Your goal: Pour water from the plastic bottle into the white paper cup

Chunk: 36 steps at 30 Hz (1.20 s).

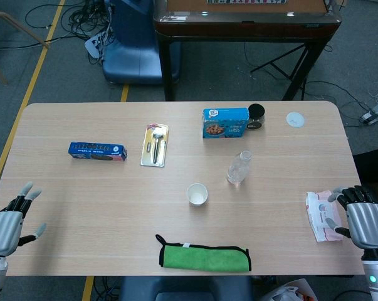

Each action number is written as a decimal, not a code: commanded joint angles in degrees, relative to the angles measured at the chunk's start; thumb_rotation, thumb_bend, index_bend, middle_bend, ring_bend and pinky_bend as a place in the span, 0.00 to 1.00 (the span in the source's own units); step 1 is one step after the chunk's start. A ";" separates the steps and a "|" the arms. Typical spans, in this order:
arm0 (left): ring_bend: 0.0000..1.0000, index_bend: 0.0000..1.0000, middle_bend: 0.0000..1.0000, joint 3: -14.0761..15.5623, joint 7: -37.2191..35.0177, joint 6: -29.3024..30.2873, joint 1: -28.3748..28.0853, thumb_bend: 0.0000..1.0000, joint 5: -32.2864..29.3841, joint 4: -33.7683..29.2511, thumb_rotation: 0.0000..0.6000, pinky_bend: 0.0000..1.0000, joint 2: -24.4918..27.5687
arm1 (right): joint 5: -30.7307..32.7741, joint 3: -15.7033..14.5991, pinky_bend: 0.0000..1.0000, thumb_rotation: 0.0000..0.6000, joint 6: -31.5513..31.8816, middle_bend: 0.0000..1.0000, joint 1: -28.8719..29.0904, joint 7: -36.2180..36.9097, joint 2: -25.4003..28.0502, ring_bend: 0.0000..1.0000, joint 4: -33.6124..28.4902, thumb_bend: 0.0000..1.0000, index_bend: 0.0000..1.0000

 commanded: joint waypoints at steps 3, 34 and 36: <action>0.25 0.17 0.05 -0.14 -0.24 0.49 0.25 0.22 -0.11 -0.22 1.00 0.54 0.20 | 0.26 -0.17 0.20 1.00 -1.20 0.31 0.46 0.07 -0.29 0.25 0.53 0.11 0.45; 0.25 0.17 0.03 0.50 -0.39 1.18 0.82 0.22 0.94 -1.31 1.00 0.54 1.02 | 9.53 7.10 0.26 1.00 -14.56 0.23 11.34 6.56 -7.74 0.19 6.89 0.11 0.32; 0.25 0.17 0.03 0.56 -0.42 1.30 0.90 0.22 1.06 -1.37 1.00 0.54 1.10 | 10.30 7.60 0.26 1.00 -15.39 0.23 12.12 7.67 -8.90 0.19 7.79 0.10 0.32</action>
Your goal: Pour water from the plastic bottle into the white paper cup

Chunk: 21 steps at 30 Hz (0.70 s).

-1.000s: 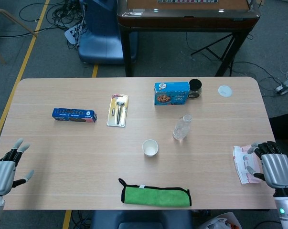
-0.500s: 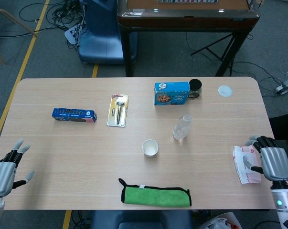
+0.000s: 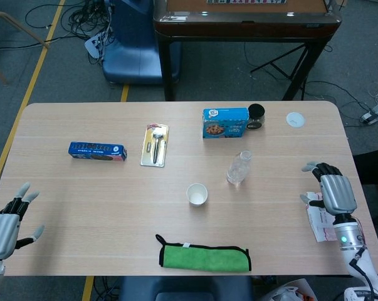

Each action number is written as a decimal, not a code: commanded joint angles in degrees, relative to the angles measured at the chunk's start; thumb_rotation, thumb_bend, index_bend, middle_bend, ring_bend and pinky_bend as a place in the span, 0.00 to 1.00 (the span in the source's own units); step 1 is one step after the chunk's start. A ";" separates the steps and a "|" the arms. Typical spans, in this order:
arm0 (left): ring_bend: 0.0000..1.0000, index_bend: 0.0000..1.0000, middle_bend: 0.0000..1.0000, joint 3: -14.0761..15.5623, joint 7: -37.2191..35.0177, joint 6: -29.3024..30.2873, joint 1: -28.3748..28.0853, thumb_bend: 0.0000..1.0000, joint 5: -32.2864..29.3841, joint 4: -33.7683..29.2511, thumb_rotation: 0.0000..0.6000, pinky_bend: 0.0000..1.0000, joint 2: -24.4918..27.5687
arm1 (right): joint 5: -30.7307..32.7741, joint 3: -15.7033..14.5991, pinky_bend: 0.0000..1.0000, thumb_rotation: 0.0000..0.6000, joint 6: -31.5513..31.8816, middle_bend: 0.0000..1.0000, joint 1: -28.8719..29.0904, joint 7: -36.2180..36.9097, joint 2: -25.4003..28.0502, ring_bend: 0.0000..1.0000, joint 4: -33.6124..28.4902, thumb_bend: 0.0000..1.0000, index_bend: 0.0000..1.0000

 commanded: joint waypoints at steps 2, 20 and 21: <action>0.25 0.17 0.03 0.07 -0.07 -0.01 0.07 0.22 0.02 -0.08 1.00 0.54 0.08 | 1.39 1.05 0.26 1.00 -1.52 0.23 1.39 2.24 -2.04 0.19 1.78 0.10 0.32; 0.25 0.18 0.03 0.36 -0.47 -0.30 0.10 0.22 0.33 0.01 1.00 0.54 0.13 | 3.97 4.20 0.26 1.00 -8.45 0.22 8.75 12.83 -12.00 0.19 12.26 0.10 0.32; 0.25 0.18 0.03 0.37 -0.51 -0.24 0.13 0.22 0.38 -0.05 1.00 0.54 0.17 | 4.03 4.22 0.26 1.00 -8.89 0.22 9.21 12.95 -12.57 0.19 12.84 0.10 0.32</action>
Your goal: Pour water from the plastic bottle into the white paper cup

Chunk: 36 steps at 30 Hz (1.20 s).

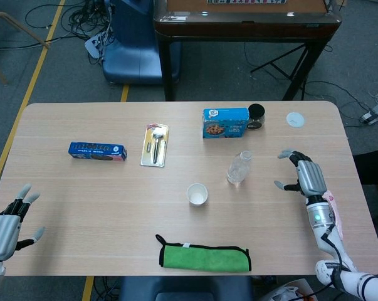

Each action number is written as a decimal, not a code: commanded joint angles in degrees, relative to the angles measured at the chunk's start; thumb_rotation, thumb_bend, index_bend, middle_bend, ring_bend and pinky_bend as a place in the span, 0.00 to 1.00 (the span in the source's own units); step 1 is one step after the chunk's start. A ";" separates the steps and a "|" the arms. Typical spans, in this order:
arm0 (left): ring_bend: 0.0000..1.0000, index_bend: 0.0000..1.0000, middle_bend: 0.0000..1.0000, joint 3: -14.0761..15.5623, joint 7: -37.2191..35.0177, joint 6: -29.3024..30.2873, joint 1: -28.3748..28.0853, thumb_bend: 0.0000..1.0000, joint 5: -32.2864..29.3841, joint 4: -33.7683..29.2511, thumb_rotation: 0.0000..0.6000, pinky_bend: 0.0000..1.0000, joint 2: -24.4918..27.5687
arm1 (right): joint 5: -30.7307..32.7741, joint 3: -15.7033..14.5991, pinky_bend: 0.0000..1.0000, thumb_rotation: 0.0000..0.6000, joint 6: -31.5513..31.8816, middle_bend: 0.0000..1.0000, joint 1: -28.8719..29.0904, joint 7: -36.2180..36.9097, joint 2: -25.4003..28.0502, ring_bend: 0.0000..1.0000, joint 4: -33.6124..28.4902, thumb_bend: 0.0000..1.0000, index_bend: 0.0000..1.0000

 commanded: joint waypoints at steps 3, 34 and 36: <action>0.25 0.18 0.03 0.02 -0.17 0.19 0.09 0.22 0.13 -0.17 1.00 0.54 0.16 | 0.31 0.11 0.26 1.00 -1.84 0.22 1.93 0.35 -2.33 0.19 2.34 0.10 0.32; 0.25 0.19 0.03 -0.30 -2.24 0.78 0.82 0.22 -0.62 0.11 1.00 0.54 0.71 | 2.49 0.34 0.26 1.00 -11.01 0.22 8.75 6.04 -8.70 0.19 8.58 0.10 0.32; 0.25 0.19 0.03 -0.32 -2.33 0.86 0.86 0.22 -0.58 0.04 1.00 0.54 0.78 | 2.49 0.42 0.26 1.00 -11.41 0.22 9.18 6.51 -9.14 0.19 9.19 0.10 0.32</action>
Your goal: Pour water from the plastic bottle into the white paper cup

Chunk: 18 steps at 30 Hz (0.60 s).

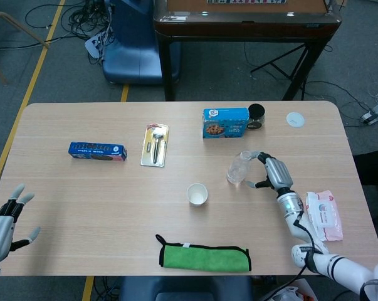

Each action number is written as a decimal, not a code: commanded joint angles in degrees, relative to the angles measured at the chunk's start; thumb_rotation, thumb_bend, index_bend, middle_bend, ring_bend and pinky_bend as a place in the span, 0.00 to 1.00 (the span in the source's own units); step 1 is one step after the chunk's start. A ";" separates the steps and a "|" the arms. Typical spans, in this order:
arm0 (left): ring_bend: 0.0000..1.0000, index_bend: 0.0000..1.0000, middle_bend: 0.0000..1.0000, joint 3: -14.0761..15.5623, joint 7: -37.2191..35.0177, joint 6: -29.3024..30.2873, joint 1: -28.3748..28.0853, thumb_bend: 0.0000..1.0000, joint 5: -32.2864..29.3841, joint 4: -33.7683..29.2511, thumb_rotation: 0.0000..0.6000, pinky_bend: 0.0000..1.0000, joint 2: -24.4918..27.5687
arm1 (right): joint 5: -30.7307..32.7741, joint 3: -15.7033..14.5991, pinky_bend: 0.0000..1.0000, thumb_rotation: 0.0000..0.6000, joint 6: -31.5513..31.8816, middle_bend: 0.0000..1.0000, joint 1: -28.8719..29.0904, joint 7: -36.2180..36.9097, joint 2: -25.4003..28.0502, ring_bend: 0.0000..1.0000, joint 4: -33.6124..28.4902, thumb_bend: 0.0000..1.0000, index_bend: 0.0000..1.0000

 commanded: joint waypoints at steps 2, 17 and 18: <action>0.25 0.19 0.03 -0.01 -0.15 0.08 0.05 0.22 0.08 -0.07 1.00 0.54 0.09 | -0.05 0.11 0.26 1.00 -0.76 0.22 0.87 0.64 -0.91 0.19 1.12 0.10 0.32; 0.26 0.19 0.03 -0.11 -1.14 0.28 0.29 0.22 0.03 -0.50 1.00 0.54 0.63 | 0.86 0.47 0.26 1.00 -3.17 0.23 3.77 0.09 -4.59 0.19 5.46 0.10 0.32; 0.25 0.19 0.03 -0.10 -1.24 0.35 0.35 0.22 0.05 -0.54 1.00 0.54 0.68 | 0.92 0.54 0.26 1.00 -3.18 0.24 3.92 0.06 -4.85 0.19 5.81 0.10 0.32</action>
